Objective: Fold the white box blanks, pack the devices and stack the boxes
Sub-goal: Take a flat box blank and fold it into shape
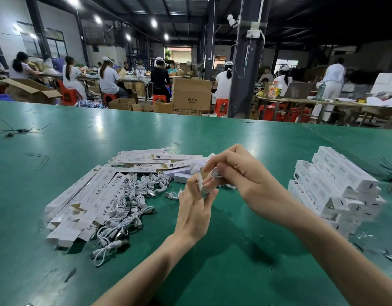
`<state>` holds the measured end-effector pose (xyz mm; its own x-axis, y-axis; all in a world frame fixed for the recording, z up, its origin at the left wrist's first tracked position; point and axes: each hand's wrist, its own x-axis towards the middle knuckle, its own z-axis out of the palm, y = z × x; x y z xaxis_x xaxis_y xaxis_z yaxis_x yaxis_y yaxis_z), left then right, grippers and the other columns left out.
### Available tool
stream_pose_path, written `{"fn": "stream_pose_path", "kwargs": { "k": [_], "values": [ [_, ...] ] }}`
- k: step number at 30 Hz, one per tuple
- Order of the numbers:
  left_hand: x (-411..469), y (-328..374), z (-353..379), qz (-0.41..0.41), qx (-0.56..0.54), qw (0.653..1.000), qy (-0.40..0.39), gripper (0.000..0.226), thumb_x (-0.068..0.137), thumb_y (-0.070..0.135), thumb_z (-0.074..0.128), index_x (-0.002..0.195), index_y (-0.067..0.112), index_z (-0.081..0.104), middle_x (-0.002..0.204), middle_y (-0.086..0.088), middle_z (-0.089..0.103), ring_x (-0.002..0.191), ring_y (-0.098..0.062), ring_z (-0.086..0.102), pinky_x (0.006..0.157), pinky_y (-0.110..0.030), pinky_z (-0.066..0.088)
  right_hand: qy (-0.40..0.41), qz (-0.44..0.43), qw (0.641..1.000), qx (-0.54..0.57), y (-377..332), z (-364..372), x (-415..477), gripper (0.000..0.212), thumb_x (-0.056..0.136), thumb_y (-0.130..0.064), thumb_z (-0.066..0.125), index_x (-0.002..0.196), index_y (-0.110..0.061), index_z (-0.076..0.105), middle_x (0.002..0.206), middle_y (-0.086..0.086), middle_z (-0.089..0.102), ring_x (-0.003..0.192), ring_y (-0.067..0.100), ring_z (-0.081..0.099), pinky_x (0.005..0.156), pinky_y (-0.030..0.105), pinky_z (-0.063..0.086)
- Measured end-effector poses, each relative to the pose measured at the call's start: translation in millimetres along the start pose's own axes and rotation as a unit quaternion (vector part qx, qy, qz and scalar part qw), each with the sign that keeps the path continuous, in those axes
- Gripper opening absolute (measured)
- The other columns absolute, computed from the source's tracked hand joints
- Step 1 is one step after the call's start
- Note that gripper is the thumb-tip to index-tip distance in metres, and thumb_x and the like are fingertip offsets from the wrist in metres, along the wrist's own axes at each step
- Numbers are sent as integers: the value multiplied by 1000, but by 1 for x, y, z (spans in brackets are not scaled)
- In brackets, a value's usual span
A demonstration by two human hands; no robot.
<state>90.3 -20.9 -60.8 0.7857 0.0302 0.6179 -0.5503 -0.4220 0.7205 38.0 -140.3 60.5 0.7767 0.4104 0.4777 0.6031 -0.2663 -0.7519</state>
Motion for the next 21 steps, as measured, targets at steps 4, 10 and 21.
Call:
{"fn": "stream_pose_path", "kwargs": {
  "k": [4, 10, 21],
  "values": [
    [-1, 1, 0, 0, 1, 1000, 7, 26, 93, 33, 48, 103, 24, 25, 102, -5, 59, 89, -33, 57, 86, -58, 43, 71, -104, 990, -61, 5, 11, -3, 29, 89, 8, 56, 98, -19, 64, 94, 7, 54, 89, 5, 65, 79, 17, 52],
    [-1, -2, 0, 0, 2, 1000, 7, 32, 97, 18, 54, 102, 27, 24, 102, -8, 58, 90, -32, 57, 83, -55, 45, 153, -139, 972, -114, 28, 15, -1, 27, 75, 18, 67, 90, -4, 67, 80, 6, 70, 73, 5, 66, 71, 13, 50],
    [0, -2, 0, 13, 14, 1000, 12, 28, 97, 18, 52, 105, 22, 25, 103, -6, 57, 88, -28, 58, 77, -49, 49, 132, -203, 923, -299, 44, 18, -2, 7, 81, 3, 64, 88, 1, 65, 103, 10, 49, 84, -4, 48, 74, 7, 41]
  ]
}}
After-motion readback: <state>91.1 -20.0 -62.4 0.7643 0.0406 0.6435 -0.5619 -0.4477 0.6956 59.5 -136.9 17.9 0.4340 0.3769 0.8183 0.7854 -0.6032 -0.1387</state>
